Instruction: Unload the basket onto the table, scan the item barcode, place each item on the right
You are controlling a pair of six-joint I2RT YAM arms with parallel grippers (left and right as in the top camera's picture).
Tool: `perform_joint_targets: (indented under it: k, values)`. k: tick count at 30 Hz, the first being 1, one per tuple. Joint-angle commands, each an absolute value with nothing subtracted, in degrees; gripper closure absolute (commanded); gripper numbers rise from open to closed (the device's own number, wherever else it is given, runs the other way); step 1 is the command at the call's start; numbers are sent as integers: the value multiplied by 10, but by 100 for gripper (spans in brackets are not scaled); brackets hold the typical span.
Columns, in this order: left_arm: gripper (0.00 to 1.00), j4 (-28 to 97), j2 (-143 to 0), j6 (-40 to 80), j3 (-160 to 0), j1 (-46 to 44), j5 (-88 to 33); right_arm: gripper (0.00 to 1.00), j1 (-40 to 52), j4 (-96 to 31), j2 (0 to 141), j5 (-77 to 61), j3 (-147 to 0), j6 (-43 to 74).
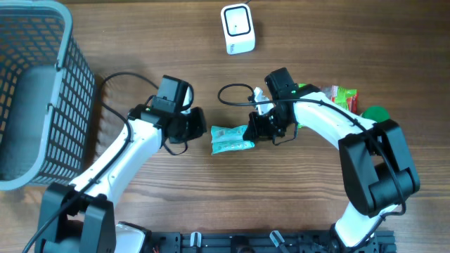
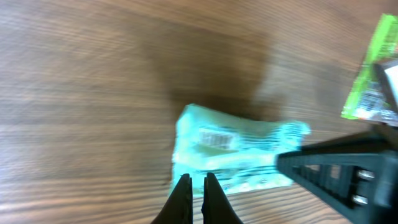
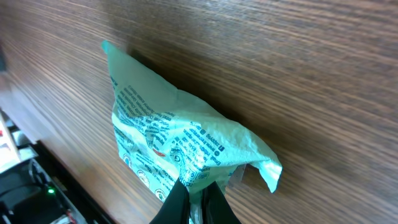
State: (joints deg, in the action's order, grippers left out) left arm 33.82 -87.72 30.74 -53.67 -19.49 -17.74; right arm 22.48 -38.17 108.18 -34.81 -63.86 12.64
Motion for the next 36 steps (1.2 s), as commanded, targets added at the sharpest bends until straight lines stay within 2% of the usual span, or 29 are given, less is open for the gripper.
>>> perform_joint_targets:
  k: [1, 6, 10, 17, 22, 29, 30, 31, 32, 33, 36]
  values:
    - [96, 317, -881, 310, -543, -232, -186, 96, 224, -382, 1064, -338, -634, 90]
    - [96, 279, -929, 335, -543, -277, -179, 96, 224, -383, 1064, -339, -634, 91]
    - [96, 237, -984, 335, -543, -280, -166, 96, 224, -387, 1064, -338, -634, 90]
    - [96, 234, -1025, 335, -543, -284, -134, 96, 224, -391, 1064, -308, -634, 90]
    - [96, 238, -1017, 335, -545, -279, -112, 96, 224, -400, 1064, -281, -634, 90]
    - [96, 320, -894, 335, -595, -253, -48, 95, 224, -400, 1064, -268, -634, 90]
    - [96, 321, -882, 335, -595, -253, -48, 91, 224, -396, 1064, -267, -634, 90]
    - [96, 327, -871, 335, -595, -253, -48, 72, 224, -392, 1064, -266, -634, 90]
    - [96, 333, -870, 334, -595, -253, -48, 64, 224, -390, 1064, -259, -634, 90]
    - [96, 338, -872, 334, -595, -253, -48, 58, 224, -390, 1064, -246, -634, 90]
    - [96, 350, -878, 333, -591, -257, -48, 53, 224, -391, 1064, -236, -639, 91]
